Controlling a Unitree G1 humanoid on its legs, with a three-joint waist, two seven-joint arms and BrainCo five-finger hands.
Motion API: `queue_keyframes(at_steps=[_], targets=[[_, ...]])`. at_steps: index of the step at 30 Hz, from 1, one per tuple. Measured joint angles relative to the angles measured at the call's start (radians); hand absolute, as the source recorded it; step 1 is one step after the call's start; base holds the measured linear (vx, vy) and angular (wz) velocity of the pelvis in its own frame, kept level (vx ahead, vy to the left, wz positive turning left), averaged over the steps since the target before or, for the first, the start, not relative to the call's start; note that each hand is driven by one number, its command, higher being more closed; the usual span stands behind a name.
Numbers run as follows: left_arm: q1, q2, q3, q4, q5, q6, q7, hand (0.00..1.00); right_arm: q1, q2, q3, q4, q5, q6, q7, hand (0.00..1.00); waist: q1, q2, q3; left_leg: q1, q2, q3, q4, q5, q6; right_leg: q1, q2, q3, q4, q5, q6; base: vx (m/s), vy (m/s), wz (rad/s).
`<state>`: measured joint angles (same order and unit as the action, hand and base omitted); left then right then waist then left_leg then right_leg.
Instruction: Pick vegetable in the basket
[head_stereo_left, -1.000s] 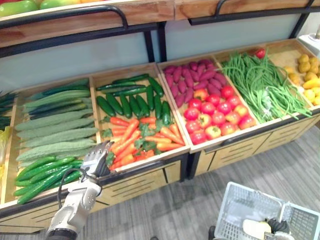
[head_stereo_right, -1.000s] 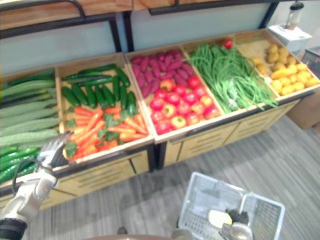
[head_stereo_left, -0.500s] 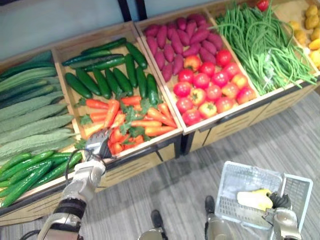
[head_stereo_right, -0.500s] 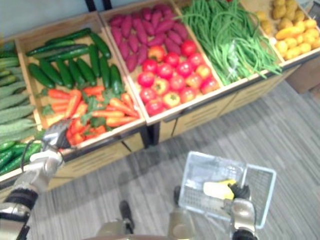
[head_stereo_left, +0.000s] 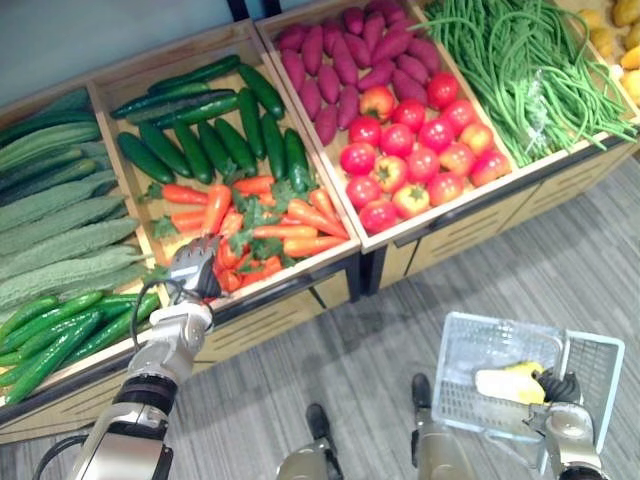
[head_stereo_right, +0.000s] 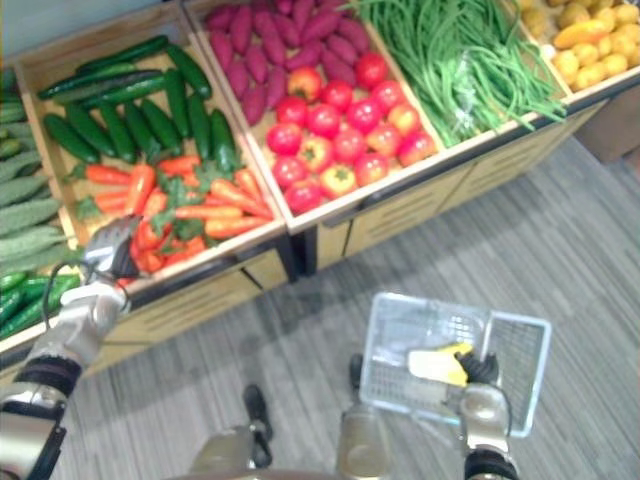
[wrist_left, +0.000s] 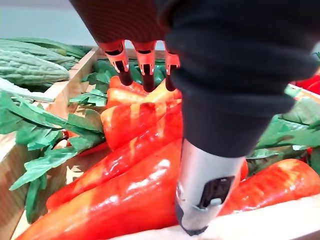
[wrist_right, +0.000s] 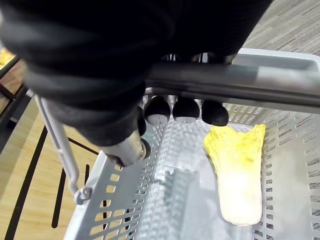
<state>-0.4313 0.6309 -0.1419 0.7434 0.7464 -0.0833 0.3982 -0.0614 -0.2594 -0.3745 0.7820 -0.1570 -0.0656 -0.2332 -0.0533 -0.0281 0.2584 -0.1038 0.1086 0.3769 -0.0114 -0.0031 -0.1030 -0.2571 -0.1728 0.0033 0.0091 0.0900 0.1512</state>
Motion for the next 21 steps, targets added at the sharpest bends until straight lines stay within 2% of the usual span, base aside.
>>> queue_keyframes(at_steps=[3, 5, 13, 14, 21], targets=[[-0.032, 0.0, 0.0, 0.026, 0.0, 0.01, 0.006, 0.0, -0.008, 0.003, 0.019, -0.002, 0.0, -0.003, 0.0, 1.0, -0.009, -0.014, 0.018, 0.001, 0.0, 0.003, 0.0, 0.0, 0.0, -0.001, 0.0, 0.003, -0.001, 0.003, 0.0, 0.0, 0.006, -0.03], [-0.055, 0.0, 0.005, 0.021, 0.0, 0.01, 0.041, 0.0, -0.014, 0.005, 0.019, -0.009, 0.0, -0.006, 0.0, 1.0, -0.016, -0.031, 0.044, 0.001, 0.0, 0.003, 0.001, 0.002, 0.002, 0.001, 0.0, 0.003, -0.002, 0.012, -0.002, 0.02, 0.012, 0.0], [-0.093, 0.001, 0.033, 0.017, 0.0, 0.028, 0.045, 0.0, -0.016, 0.003, 0.029, -0.03, -0.003, -0.009, -0.001, 1.0, -0.022, -0.04, 0.058, 0.0, -0.007, -0.004, 0.0, 0.001, 0.002, -0.005, -0.002, 0.023, -0.003, 0.015, 0.0, 0.03, 0.016, -0.04], [-0.096, 0.001, 0.033, 0.017, 0.0, 0.028, 0.046, 1.0, -0.018, 0.003, 0.029, -0.03, -0.003, -0.009, -0.001, 1.0, -0.021, -0.043, 0.063, -0.002, -0.007, -0.004, 0.0, 0.001, 0.002, -0.009, -0.003, 0.025, -0.001, 0.015, 0.001, 0.0, 0.0, 0.0], [-0.113, 0.0, 0.041, 0.017, -0.032, 0.029, 0.065, 1.0, -0.03, 0.001, 0.031, -0.034, -0.003, -0.009, -0.002, 1.0, -0.022, -0.052, 0.076, -0.016, -0.01, -0.003, 0.006, 0.002, 0.004, -0.031, -0.004, 0.032, 0.01, 0.02, 0.001, -0.03, 0.017, -0.02]])
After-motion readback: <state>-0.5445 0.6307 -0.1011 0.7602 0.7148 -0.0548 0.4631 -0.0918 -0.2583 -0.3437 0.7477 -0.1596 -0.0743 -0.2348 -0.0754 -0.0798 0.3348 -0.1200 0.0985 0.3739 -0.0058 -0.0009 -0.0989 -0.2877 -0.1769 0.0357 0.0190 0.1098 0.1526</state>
